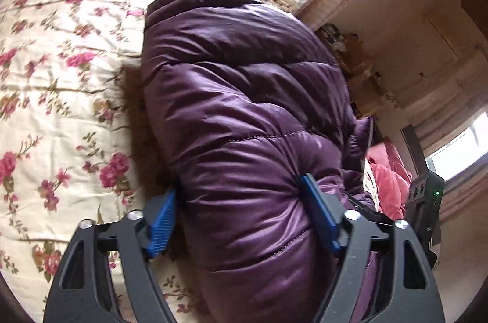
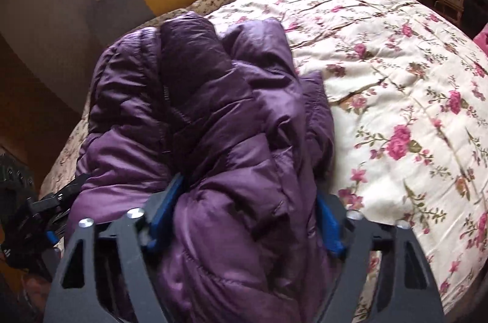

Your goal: Fold large clothes

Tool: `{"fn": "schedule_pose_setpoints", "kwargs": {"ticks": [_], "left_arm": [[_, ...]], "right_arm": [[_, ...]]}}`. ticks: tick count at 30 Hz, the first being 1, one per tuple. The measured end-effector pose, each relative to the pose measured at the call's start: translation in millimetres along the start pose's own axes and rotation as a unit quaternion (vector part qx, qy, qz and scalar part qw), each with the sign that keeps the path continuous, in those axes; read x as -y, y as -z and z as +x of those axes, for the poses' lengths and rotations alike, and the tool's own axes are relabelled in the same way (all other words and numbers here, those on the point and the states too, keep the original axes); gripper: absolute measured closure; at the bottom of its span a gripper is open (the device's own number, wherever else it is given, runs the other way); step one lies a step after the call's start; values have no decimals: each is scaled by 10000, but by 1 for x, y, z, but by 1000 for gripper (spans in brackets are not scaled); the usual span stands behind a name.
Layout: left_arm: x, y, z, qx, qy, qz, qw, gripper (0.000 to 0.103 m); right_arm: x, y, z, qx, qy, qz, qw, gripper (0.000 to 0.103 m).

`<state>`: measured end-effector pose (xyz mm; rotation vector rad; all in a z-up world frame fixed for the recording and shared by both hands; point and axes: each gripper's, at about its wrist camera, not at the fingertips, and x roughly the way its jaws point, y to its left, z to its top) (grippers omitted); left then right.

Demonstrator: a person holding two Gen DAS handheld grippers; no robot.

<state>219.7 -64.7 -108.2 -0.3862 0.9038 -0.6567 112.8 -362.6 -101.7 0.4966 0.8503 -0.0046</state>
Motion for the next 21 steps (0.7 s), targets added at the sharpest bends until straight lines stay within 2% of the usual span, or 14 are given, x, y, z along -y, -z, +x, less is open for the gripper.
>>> {"fn": "schedule_pose_setpoints", "kwargs": {"ticks": [1,3,5,7,12,21], "left_arm": [[2,-1,-1,9,30,52,10000,38],[5,-3,-6,28,111,156,9998,52],[7,-5,-13,37,202,263,9994,57],[8,-5,-22,67,224,362,9991,58],[-4,-2,-59,294,33,490,9984,58],[-57,26,-149,826,-542,279,9947,58]], "right_arm": [[-2,0,-1,7,-53,-19,10000,42],[-5,0,-3,23,-137,-18,9999,50],[-12,-1,-6,60,-164,-106,9998,56],[-20,0,-7,42,-259,-164,9995,62],[-58,10,-2,-83,-442,-494,9978,63],[-162,55,16,-395,-701,-1483,9857,64]]}}
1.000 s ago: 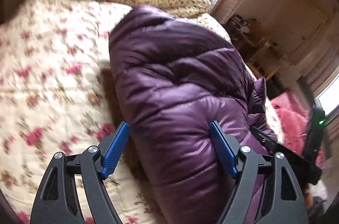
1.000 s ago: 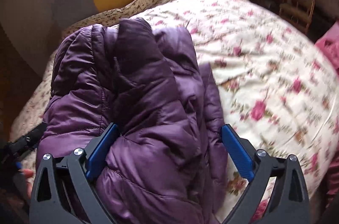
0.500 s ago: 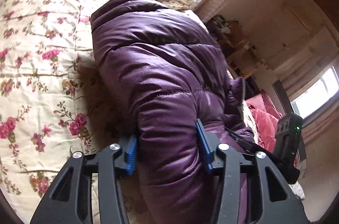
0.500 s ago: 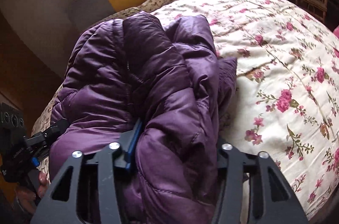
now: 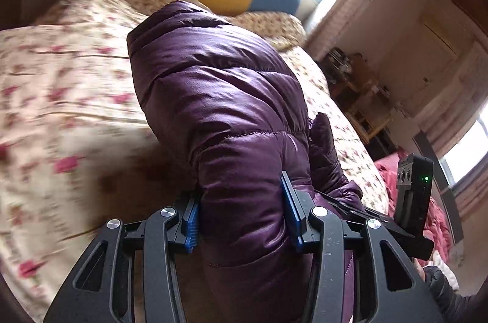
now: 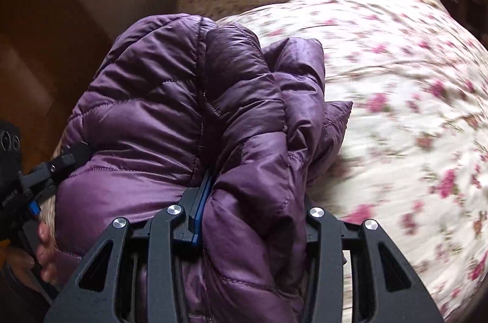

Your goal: Fold large clothes

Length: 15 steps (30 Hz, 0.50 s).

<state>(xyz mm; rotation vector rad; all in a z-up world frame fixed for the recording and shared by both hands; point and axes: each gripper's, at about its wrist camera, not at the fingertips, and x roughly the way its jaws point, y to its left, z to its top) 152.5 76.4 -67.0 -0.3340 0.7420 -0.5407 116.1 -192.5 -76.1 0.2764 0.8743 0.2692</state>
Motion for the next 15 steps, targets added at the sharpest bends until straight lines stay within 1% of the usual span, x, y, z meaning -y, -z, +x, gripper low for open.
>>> {"fn": "schedule_pose_setpoints", "kwargs": {"ticks": [5,9,10,12,15], "left_arm": [[-35,18,-49,265,-281,-227,9990,58],[-57,27,-81,498,-480,-420,9967,58],[-63,30,-88,535,-545,-460,9960,58],[-73,38,-96,573,-698,-576,9943,58],[-87,51,-97,526,-845,-824,9916,58]], "right_arm": [[-62,8,14,-147,-47,-642,9978,64],[-109,20,26,-227,-99,-1180,9927,65],[-116,23,31,-226,-68,-1292,9913,65],[-140,29,41,-152,155,-1643,9862,65],[-157,38,48,-20,589,-2060,9768,65]]}}
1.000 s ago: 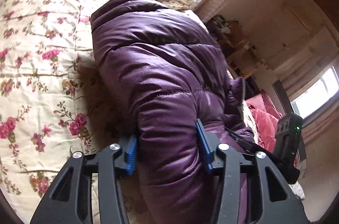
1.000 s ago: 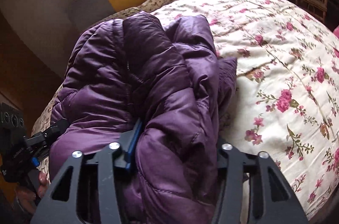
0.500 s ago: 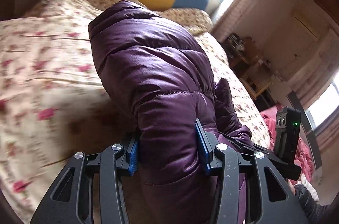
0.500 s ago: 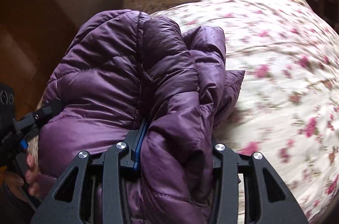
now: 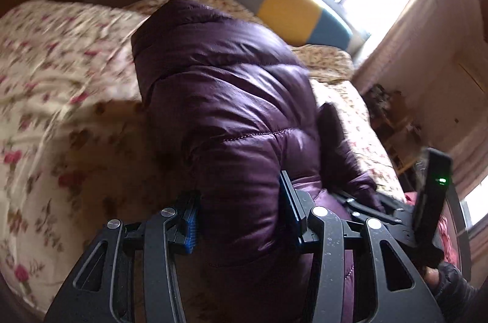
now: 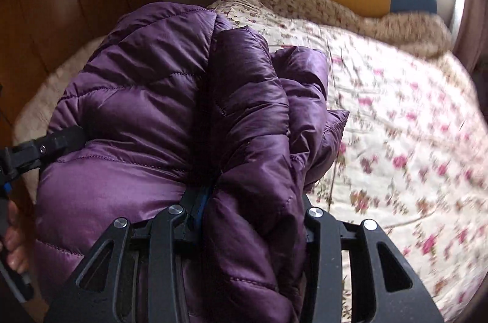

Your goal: Fold large clothes

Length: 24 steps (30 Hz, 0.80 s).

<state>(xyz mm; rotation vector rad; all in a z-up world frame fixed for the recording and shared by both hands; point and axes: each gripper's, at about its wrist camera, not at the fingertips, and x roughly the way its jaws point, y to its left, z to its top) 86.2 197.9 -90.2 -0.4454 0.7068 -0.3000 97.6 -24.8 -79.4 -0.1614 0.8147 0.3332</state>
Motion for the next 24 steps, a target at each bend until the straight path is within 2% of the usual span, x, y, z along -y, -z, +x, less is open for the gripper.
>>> {"fn": "schedule_pose_setpoints", "kwargs": {"ticks": [7,10,14,17,24], "left_arm": [[1,12,11,105,-285,63,9995,56],[0,18,20,147,-458,84,9988,54],[-2,23,19,205,-586,-19,9981,53],[1,19,8,224,-757,-89,9968,45],[8,3,-26,603,-1293,-165,9896,45]], "right_arm": [[-16,23,19,130,585,-521,9968,65],[-17,26,32,265,647,-582,9959,65],[-18,31,21,266,579,-469,9969,65],[-18,27,11,233,602,-304,9974,57],[-11,9,-18,275,796,64,9964,34]]}}
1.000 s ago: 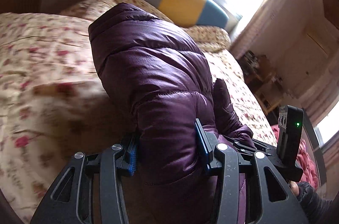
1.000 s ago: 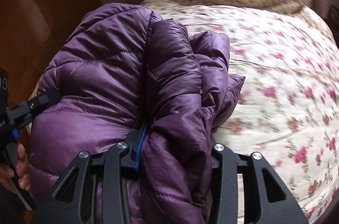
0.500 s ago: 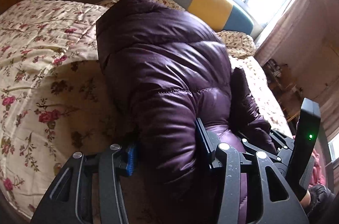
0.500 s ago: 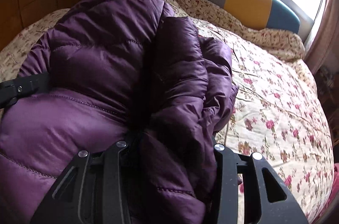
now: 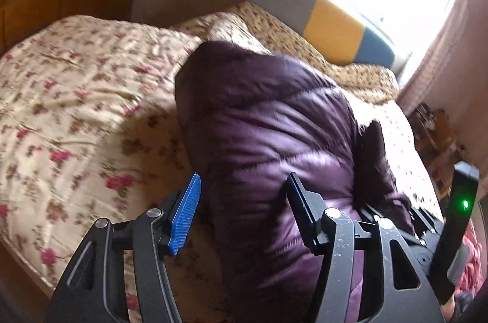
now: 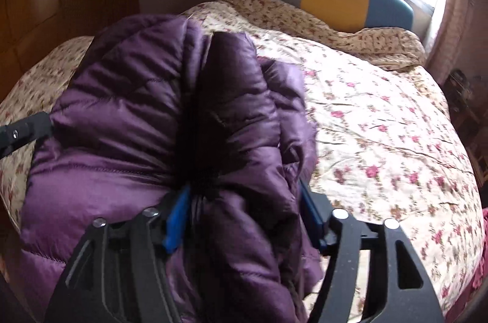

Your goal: Fold large clothes

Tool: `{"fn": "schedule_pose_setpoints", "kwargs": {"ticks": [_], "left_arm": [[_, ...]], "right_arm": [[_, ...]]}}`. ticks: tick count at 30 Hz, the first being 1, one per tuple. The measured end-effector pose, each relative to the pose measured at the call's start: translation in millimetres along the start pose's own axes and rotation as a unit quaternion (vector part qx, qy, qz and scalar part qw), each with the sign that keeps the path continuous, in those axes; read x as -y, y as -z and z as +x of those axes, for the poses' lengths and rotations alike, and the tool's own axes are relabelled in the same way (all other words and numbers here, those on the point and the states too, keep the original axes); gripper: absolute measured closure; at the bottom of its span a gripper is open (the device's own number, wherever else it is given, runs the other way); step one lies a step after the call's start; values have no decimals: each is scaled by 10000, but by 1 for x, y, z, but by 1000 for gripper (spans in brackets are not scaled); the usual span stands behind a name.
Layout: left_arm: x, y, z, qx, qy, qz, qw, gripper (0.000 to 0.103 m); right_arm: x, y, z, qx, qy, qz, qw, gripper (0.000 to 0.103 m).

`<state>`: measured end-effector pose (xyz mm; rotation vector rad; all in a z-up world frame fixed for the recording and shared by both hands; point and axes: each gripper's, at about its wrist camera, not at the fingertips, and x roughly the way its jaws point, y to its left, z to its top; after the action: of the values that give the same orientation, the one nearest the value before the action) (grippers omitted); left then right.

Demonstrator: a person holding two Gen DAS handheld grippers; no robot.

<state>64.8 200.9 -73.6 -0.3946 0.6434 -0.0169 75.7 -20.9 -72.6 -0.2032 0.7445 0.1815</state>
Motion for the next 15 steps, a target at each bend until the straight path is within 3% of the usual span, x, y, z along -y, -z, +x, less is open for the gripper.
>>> {"fn": "schedule_pose_setpoints", "kwargs": {"ticks": [7,12,15], "left_arm": [[-2,-22,0,137,-257,-330,9990,45],[6,-32,5,186,-398,-283,9986,45],[14,-36,12,162,-404,-176,9989,45]], "right_arm": [[-8,-27,-28,407,379,-2,9984,36],[-20,-45,-24,500,652,-52,9966,47],[-25,-53,-14,522,765,-106,9956,48]]}}
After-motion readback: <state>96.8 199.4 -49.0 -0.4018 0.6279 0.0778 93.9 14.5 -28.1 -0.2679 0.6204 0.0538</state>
